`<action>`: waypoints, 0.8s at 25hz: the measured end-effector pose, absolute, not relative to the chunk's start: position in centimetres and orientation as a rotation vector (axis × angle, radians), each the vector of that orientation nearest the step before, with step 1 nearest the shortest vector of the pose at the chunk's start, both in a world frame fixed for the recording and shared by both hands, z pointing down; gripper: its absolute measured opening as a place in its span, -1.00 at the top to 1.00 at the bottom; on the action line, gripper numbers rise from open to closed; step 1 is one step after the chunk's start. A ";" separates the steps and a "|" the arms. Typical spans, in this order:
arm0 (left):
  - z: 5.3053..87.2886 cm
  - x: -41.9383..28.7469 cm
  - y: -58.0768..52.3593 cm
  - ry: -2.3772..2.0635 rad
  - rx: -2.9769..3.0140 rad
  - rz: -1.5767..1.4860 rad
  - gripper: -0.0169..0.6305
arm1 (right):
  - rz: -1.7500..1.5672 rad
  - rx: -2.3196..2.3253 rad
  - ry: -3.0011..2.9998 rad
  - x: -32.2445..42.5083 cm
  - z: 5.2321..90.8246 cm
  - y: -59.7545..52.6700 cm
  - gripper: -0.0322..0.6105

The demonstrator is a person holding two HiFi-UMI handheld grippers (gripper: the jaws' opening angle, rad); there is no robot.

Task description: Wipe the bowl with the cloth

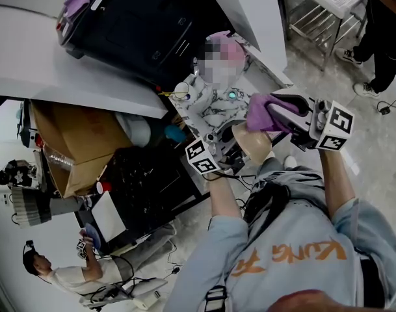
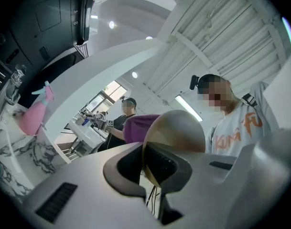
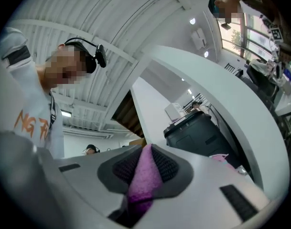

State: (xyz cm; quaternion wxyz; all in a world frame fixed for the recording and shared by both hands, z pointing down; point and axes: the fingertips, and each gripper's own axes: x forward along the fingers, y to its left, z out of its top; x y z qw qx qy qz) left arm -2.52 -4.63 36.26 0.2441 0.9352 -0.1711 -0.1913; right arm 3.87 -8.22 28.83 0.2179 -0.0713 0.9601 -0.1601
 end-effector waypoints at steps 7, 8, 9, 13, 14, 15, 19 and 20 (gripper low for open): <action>36.4 -2.4 -6.3 -0.537 2.508 -0.594 0.87 | -0.399 -0.292 2.798 2.3 31.2 -8.6 0.68; 36.4 -2.4 -6.5 -0.549 2.504 -0.601 0.87 | -0.380 -0.297 2.833 1.9 31.6 -8.4 0.68; 36.4 -2.4 -6.7 -0.563 2.501 -0.603 0.87 | -0.366 -0.307 2.865 1.6 32.1 -8.3 0.68; 37.0 -2.8 -7.7 -0.653 2.493 -0.569 0.86 | -0.383 -0.337 2.926 1.3 33.3 -8.8 0.68; 37.0 -2.9 -7.8 -0.673 2.490 -0.566 0.86 | -0.386 -0.337 2.939 1.2 33.6 -8.9 0.68; 37.1 -3.1 -7.9 -0.691 2.486 -0.568 0.86 | -0.387 -0.335 2.954 1.2 33.8 -8.9 0.68; 37.3 -3.7 -8.4 -0.743 2.466 -0.597 0.86 | -0.380 -0.305 3.001 1.2 34.4 -8.6 0.68; 37.4 -3.9 -8.5 -0.754 2.464 -0.595 0.86 | -0.379 -0.297 3.010 1.2 34.5 -8.5 0.68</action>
